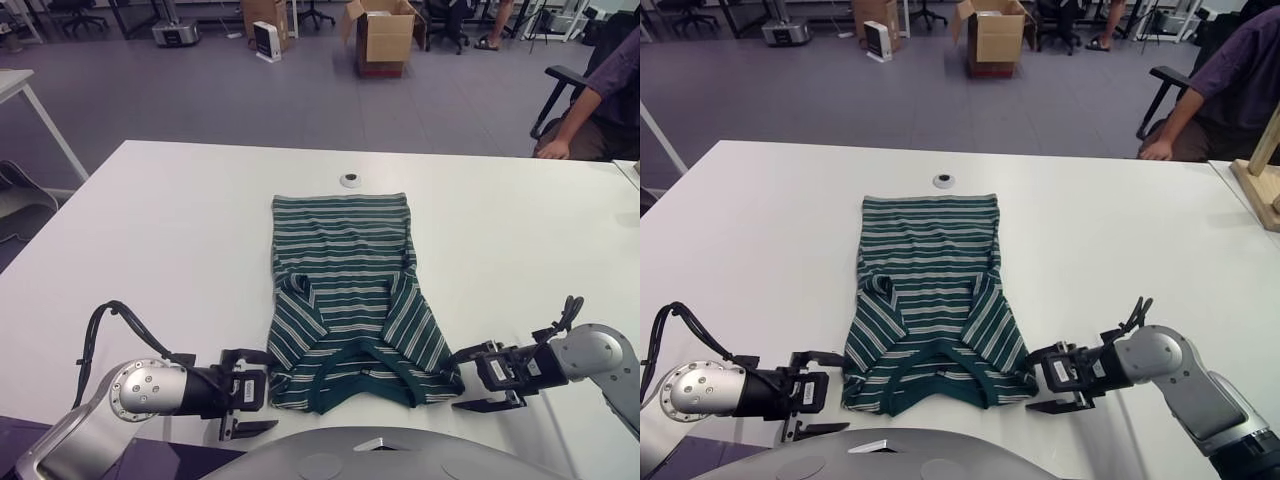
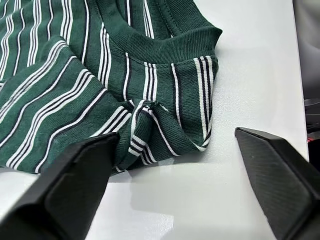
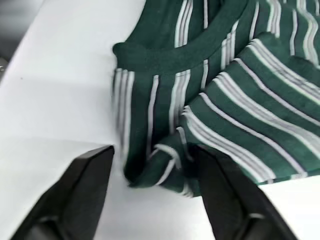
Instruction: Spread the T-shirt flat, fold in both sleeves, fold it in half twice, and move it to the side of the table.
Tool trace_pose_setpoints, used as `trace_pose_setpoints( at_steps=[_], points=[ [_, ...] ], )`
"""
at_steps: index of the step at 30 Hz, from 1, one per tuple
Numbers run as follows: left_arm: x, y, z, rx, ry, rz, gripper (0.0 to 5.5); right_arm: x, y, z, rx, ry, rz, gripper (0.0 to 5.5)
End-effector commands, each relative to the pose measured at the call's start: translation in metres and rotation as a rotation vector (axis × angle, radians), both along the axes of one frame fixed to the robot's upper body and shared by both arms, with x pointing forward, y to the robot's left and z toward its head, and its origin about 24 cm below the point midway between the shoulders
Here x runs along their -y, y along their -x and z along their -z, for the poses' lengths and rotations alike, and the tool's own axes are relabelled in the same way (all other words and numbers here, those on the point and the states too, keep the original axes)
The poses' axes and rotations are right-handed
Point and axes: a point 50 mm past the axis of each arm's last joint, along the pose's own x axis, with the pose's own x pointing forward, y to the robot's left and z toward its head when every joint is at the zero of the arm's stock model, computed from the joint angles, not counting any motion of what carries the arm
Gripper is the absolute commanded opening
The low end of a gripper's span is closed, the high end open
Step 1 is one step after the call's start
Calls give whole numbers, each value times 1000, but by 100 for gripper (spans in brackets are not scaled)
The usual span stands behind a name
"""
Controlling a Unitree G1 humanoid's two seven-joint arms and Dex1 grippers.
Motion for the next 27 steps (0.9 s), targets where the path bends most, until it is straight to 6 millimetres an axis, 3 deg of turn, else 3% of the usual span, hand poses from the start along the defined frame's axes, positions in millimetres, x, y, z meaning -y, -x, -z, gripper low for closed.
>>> trace_pose_setpoints(
  at_steps=[1,7,13,19,23,27],
  points=[
    [1,0,5,7,-18,26,356,-2,1,6,-15,18,13,225],
    [-7,-1,25,13,-96,45,254,0,-1,7,-28,30,10,118],
    [-9,2,29,-21,-80,50,159,-1,-5,6,-36,18,16,12],
    [-14,1,27,-25,-84,66,55,0,-7,1,-88,-10,40,0],
    [-10,-3,6,-50,21,56,6,4,-6,-21,-180,-60,43,0],
    [-9,2,-47,-232,181,54,3,12,-5,-68,-286,-157,-8,0]
  ],
)
